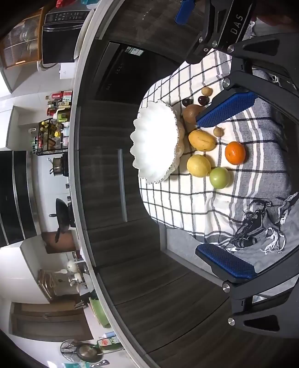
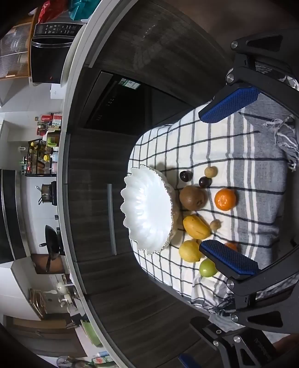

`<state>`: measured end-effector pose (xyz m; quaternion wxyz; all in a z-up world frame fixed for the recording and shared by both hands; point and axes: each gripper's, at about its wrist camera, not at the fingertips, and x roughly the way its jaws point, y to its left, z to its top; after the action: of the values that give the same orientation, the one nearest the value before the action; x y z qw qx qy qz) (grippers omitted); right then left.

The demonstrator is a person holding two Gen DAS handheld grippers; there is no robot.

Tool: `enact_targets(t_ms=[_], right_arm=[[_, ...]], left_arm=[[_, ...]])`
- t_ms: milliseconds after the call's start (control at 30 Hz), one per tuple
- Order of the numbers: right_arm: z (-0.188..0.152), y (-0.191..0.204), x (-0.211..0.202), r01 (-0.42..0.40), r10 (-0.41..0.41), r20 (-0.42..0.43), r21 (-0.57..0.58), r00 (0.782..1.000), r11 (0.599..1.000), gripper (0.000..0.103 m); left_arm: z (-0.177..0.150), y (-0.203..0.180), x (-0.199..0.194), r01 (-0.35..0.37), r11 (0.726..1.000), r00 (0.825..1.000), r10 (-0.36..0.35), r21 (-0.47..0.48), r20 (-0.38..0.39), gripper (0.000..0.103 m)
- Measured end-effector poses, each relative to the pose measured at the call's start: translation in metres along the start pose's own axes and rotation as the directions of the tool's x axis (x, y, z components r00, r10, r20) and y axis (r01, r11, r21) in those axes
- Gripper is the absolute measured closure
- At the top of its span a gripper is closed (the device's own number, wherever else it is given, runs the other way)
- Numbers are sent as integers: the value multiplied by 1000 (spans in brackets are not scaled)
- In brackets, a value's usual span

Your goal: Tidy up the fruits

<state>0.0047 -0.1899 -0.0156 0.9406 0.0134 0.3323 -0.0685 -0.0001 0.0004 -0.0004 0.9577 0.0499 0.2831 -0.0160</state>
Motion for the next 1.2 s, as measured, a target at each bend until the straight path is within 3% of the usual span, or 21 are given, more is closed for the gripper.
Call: enact_targets(t_ms=[1200], right_arm=[[5,0,-10,-4,4,23,-9,1000,1000,0]], left_arm=[[0,2,-1,8,1000,1000,-8,-5,-16,0]])
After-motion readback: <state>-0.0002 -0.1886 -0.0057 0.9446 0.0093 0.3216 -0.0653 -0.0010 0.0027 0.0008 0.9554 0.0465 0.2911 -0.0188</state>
